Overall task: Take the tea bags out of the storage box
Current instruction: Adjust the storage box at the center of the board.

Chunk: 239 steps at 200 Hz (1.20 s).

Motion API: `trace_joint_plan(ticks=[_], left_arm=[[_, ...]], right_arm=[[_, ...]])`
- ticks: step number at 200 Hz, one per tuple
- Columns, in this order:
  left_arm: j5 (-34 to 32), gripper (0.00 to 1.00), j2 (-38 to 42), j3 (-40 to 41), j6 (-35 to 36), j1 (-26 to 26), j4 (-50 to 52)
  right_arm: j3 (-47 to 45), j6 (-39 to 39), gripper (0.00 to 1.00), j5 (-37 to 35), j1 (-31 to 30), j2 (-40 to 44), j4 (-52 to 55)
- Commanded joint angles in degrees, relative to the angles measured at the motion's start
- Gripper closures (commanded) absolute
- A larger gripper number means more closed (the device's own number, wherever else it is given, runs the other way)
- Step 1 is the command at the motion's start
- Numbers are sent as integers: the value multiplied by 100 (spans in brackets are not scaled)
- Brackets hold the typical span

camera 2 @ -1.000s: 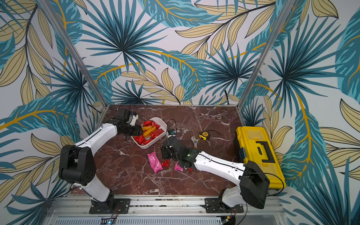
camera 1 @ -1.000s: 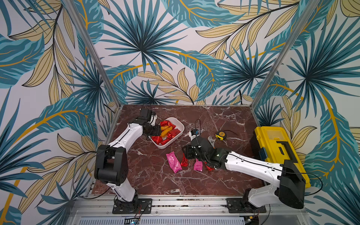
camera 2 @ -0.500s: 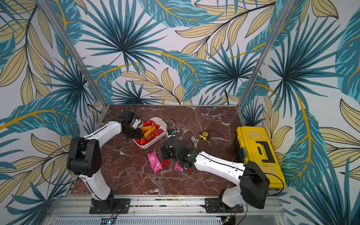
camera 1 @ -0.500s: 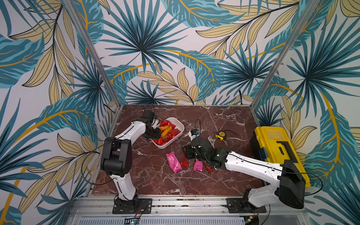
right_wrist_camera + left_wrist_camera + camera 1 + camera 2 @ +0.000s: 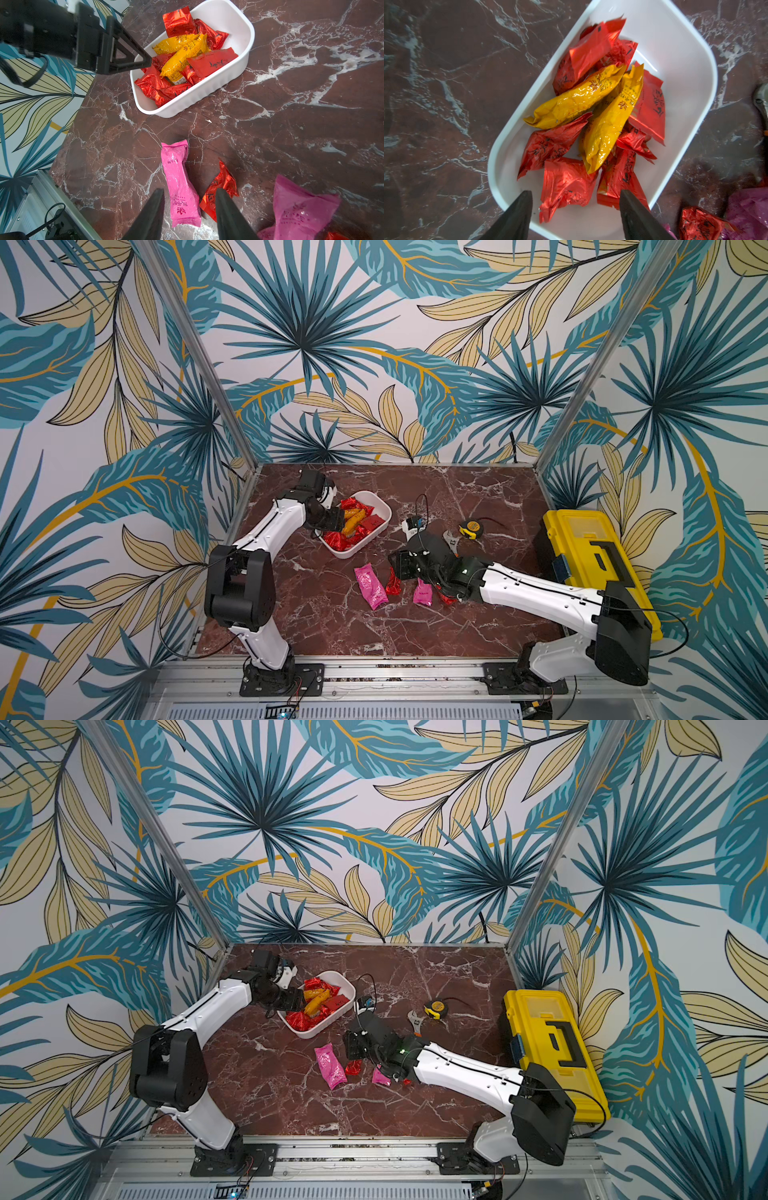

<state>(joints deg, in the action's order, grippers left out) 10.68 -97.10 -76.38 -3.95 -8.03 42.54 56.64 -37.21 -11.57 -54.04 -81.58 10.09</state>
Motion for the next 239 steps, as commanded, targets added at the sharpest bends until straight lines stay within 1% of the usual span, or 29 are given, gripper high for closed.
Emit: trace_joint_plan(ticks=[1,20,34,53,65,88,126,139,169,173,203,214,235,239], left_arm=[[-281,28,214,-292,4,43,-3],[-658,28,95,-446,229,72,75],[-977,31,-81,-537,473,119,79],[-992,36,-440,-753,738,246,237],[-958,41,-654,-878,890,288,341],[-974,45,-916,-966,1029,311,368],[-1200,52,-1147,-1023,1080,312,263],[-1336,56,-1225,-1076,1093,314,301],[-1358,65,-1309,-1085,1046,341,383],[-1523,66,-1311,-1081,1031,346,384],[-1481,73,-1329,-1038,957,373,421],[-1453,77,-1333,-1020,916,381,421],[-1437,81,-1322,-961,850,381,422],[-1259,82,-1320,-947,829,381,422]], right_arm=[[-24,79,54,-51,-1,68,-77],[-22,80,54,-45,-3,72,-68],[-30,66,54,-35,-1,77,-62],[-37,82,54,-38,3,107,-29],[-54,86,54,-72,-7,141,-16],[-74,116,54,-115,-1,164,1],[-74,140,54,-109,-1,159,11],[-74,149,54,-117,3,169,24],[-83,170,54,-128,11,195,28],[-83,170,54,-132,16,195,28],[-66,198,54,-111,12,203,28],[-66,210,54,-108,25,212,26],[-81,217,54,-117,34,253,24],[-83,220,54,-116,33,267,28]])
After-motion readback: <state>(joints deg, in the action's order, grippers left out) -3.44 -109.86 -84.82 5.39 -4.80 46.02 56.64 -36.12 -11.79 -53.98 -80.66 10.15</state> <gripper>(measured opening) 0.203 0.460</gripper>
